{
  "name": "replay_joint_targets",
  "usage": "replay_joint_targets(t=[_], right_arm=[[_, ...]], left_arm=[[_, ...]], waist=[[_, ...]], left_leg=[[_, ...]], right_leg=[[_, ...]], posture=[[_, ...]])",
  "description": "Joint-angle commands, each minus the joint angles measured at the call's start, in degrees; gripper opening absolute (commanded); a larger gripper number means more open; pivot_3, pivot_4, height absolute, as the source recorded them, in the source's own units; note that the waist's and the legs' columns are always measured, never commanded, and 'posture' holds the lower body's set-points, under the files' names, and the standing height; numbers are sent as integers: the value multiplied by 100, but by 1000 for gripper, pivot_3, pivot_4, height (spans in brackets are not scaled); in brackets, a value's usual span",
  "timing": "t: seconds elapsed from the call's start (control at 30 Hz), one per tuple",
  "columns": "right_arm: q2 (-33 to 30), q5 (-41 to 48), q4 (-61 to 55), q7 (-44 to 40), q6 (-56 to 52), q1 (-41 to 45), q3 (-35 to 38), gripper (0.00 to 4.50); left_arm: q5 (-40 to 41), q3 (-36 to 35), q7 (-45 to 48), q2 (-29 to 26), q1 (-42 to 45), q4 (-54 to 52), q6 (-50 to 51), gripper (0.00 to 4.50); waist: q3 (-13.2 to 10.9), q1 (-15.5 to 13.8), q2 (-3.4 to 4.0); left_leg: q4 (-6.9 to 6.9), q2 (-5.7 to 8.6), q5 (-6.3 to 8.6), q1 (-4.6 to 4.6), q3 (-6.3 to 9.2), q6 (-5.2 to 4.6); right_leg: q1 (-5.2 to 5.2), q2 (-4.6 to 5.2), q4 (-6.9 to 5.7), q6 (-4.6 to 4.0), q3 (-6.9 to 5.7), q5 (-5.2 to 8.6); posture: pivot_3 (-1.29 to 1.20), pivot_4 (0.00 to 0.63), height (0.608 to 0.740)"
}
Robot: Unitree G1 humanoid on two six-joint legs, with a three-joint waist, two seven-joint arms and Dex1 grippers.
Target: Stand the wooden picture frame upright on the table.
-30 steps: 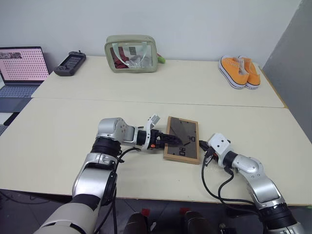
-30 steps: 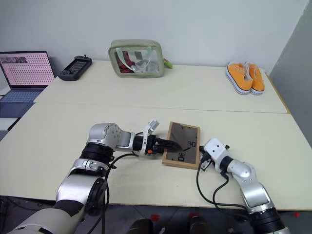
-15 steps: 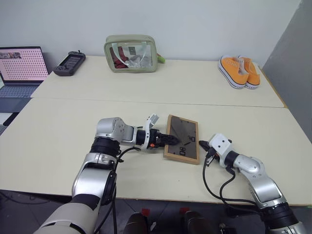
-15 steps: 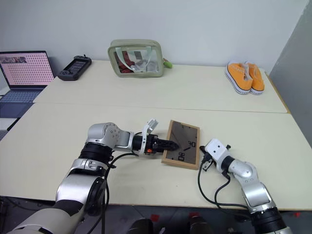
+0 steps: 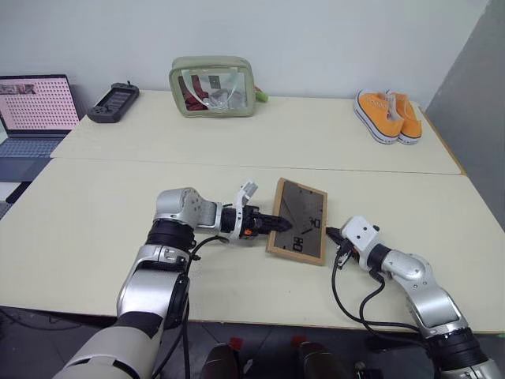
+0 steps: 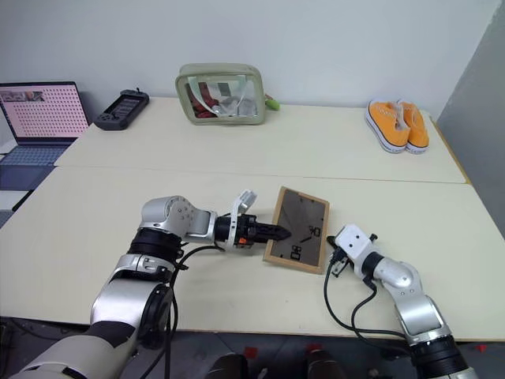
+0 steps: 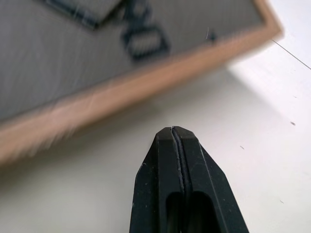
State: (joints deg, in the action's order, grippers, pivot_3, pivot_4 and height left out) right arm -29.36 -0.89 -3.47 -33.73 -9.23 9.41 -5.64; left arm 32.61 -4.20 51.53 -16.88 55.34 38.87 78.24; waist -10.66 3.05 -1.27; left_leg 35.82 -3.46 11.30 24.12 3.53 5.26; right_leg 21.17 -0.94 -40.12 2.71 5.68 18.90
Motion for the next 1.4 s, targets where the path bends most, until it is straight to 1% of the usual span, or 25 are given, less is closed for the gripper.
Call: replay_joint_targets(t=[0.03, 0.07, 0.13, 0.3, 0.4, 0.47, 0.57, 0.67, 0.8, 0.87, 1.0, 1.17, 1.4], right_arm=[[-245, 156, -108, -53, 72, -84, 405, 0], [-288, 170, -91, -61, 78, -93, 456, 0], [-381, 248, -53, -85, 71, -79, 626, 0], [-471, 458, -124, -97, -67, 145, 921, 0], [-494, 843, -706, -64, -523, 405, 1266, 0], [-530, 1311, -1380, -87, -1052, 584, 1521, 0], [-531, 1928, -2238, 46, -1876, 929, 1797, 569], [-442, 2297, -2728, 298, -2485, 1365, 1796, 1263], [-199, 2528, -2897, 638, -2971, 1905, 1594, 2139], [63, 2516, -2753, 690, -2913, 2167, 1264, 2603], [520, 2446, -2393, 794, -2742, 2510, 887, 2603], [963, 2761, -2176, 857, -2866, 2997, 871, 2603], [1012, 2942, -1916, 737, -2878, 3228, 874, 2603]], left_arm=[[278, -826, -141, -125, 535, 51, -692, 1283], [309, -940, -168, -144, 599, 46, -772, 1283], [353, -1049, -131, -210, 657, -350, -1076, 1283], [258, -791, 6, -316, 288, -1738, -1837, 1283], [25, -492, 50, -549, -289, -2852, -2443, 1283], [45, -505, -120, -669, -630, -3434, -2536, 1283], [176, -622, -408, -741, -937, -3946, -2453, 1283], [279, -680, -596, -757, -1071, -4202, -2387, 1283], [351, -631, -782, -731, -1144, -4400, -2390, 1283], [369, -491, -776, -737, -1186, -4612, -2410, 1283], [550, -407, -809, -698, -1171, -4803, -2269, 1283], [765, -203, -715, -780, -1258, -5093, -2124, 1283], [928, -147, -701, -893, -1333, -5213, -2064, 1283]], waist=[[-1, -7, -1], [-1, -13, -1], [-1, -9, -1], [-1, -17, -1], [-2, 0, 2], [-6, 14, 8], [-7, -14, 9], [-7, -31, 7], [-7, -100, 7], [-7, -106, 7], [-7, -107, 8], [-7, -111, 8], [-8, -111, 9]], left_leg=[[0, 0, 0, 2, 0, 0], [0, 0, 0, 3, 0, 0], [-1, 0, 0, 9, 0, 0], [-4, -1, -6, 12, -2, 11], [-5, -2, -7, 9, -6, 13], [-7, -4, -7, 6, -7, 13], [-5, -6, -4, 8, 0, 8], [-2, -4, -2, 11, 4, 4], [1, -1, -2, 15, 6, 4], [1, -1, -2, 17, 5, 3], [-2, -4, -2, 25, 5, 3], [-1, -3, -2, 33, 7, 4], [-2, -4, -2, 33, 11, 3]], right_leg=[[1, 0, 0, 0, 0, 0], [2, 0, 0, 0, -1, 0], [8, 0, 1, -1, -1, 0], [9, 2, 4, -1, 1, -1], [9, 2, 3, -1, 6, -1], [9, 2, 2, -2, 8, -1], [8, 1, 1, -2, 1, -1], [4, 1, 4, 0, -1, -2], [5, 3, 8, 1, -3, -3], [9, 2, 8, 1, -2, -3], [21, 1, 7, 1, -3, -3], [28, 2, 6, 0, -6, -4], [27, 1, 6, 0, -11, -4]], posture=[[0, 150, 740], [0, 150, 740], [0, 150, 740], [0, 150, 740], [0, 150, 740], [0, 150, 740], [0, 150, 740], [0, 150, 740], [0, 150, 740], [0, 150, 740], [0, 150, 740], [0, 150, 740], [0, 150, 740]])
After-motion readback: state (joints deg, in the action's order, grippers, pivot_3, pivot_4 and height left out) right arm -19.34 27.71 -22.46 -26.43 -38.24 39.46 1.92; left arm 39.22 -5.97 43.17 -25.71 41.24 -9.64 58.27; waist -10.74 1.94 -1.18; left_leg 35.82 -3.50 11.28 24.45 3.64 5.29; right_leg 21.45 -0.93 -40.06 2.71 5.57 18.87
